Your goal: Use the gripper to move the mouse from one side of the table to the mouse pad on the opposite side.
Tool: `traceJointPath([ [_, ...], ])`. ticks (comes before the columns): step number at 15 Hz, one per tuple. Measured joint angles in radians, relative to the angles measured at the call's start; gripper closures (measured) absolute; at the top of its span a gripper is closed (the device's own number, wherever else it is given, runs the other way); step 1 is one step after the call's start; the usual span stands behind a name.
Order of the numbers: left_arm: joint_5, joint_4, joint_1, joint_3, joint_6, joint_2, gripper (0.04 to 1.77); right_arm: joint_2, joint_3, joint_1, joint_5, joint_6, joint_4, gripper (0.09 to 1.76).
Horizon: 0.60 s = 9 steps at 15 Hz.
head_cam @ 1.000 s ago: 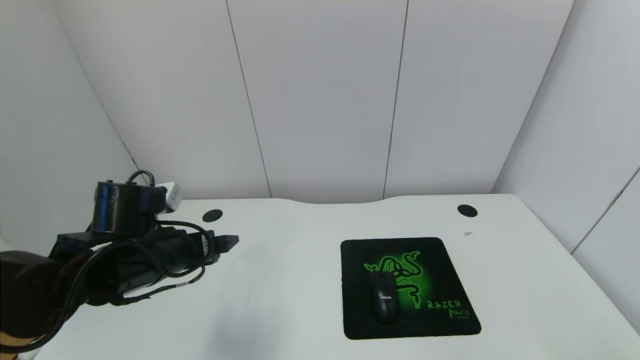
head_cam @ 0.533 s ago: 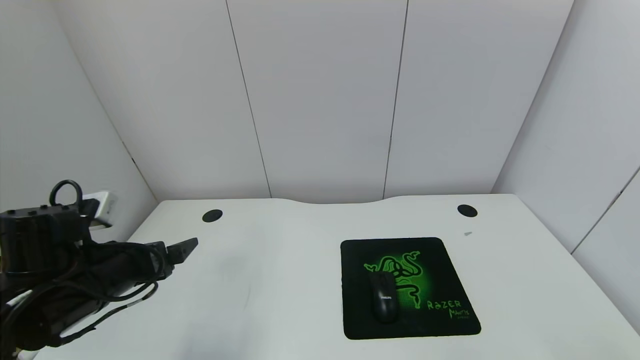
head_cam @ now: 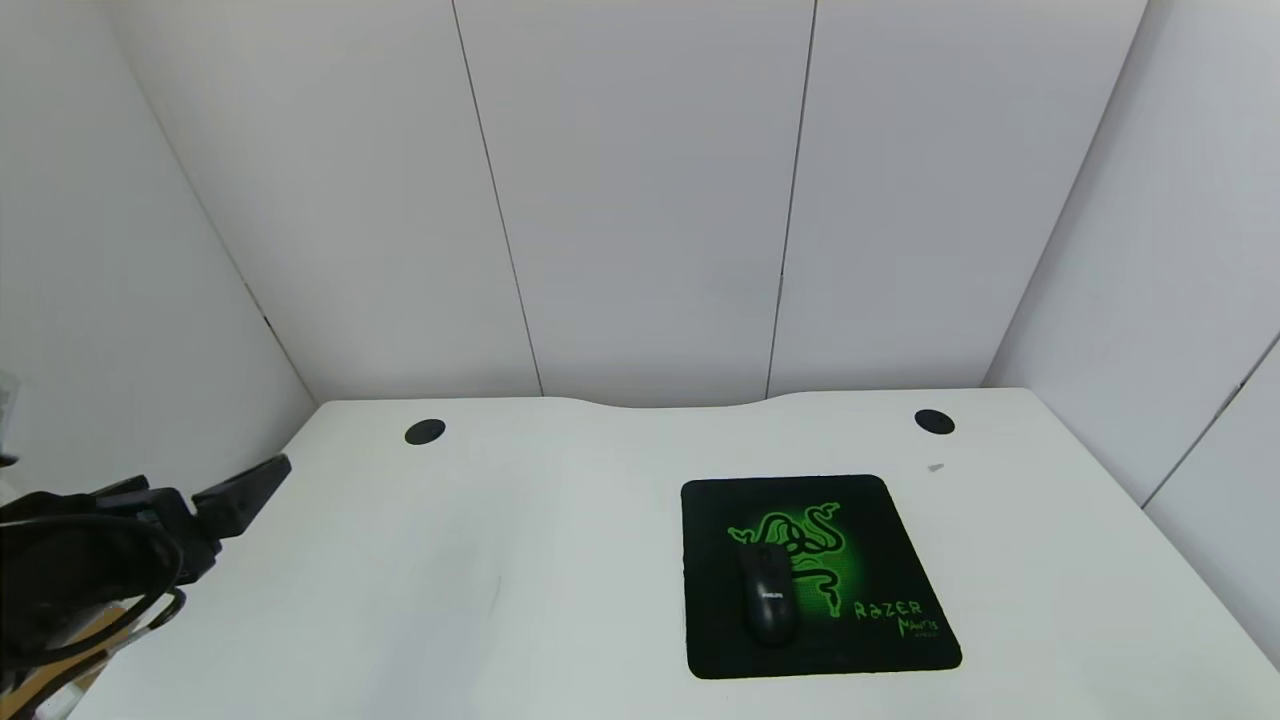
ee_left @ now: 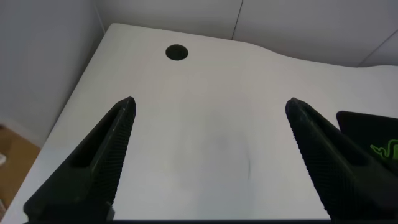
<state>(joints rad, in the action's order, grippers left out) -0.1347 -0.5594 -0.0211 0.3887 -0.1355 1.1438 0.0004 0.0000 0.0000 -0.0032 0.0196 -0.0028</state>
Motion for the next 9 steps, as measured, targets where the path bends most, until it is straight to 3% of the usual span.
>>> traceJointPath([
  [9, -0.048, 0.494, 0.001, 0.133, 0.049, -0.509, 0.09, 0.0, 0.0, 0.0, 0.0, 0.0, 0.0, 0.14],
])
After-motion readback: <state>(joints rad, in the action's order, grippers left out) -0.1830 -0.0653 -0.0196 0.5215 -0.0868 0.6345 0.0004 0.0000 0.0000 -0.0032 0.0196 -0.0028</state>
